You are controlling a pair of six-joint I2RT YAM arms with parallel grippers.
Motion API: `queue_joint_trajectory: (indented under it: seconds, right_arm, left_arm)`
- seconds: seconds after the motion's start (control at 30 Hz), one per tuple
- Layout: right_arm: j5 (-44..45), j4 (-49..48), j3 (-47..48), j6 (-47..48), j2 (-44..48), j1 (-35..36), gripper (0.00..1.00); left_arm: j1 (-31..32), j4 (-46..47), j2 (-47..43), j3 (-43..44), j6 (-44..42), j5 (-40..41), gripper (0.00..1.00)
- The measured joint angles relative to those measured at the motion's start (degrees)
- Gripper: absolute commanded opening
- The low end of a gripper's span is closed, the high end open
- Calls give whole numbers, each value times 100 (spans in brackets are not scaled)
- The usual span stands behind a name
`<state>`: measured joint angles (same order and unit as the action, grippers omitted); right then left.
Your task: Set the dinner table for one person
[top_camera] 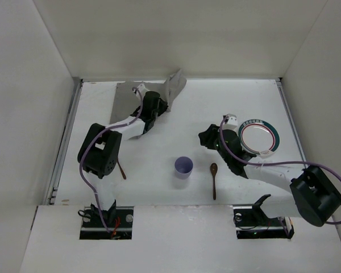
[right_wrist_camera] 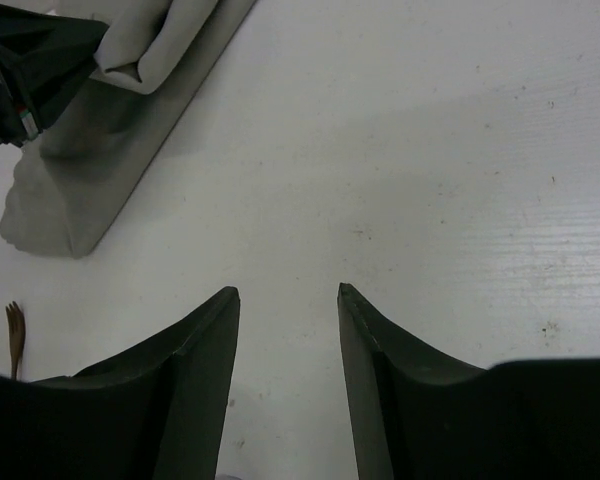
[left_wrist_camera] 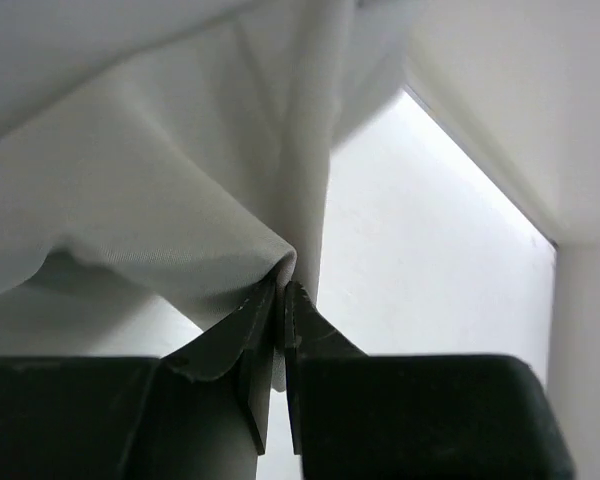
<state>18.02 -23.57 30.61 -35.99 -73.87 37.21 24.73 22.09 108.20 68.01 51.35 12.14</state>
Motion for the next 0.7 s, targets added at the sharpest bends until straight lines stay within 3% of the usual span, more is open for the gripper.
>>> queue_joint_trajectory:
  seconds: [0.17,0.47,0.63,0.7]
  right_arm:
    - [61,4,-70,0,173,-76,54]
    - [927,221,-400,-264,1080,-754,59]
    - [931,369,-503,-551,999,-1121,61]
    - [866,413,-505,-608,916,-1169,63]
  left_arm:
    - [651,350,-94,-81,52,-122,5]
    - [1690,868,-149,-210,308,-407,12]
    - [2251,1036,348,236,522,-627,34]
    - [2402,1029,409,251,577,-704,37]
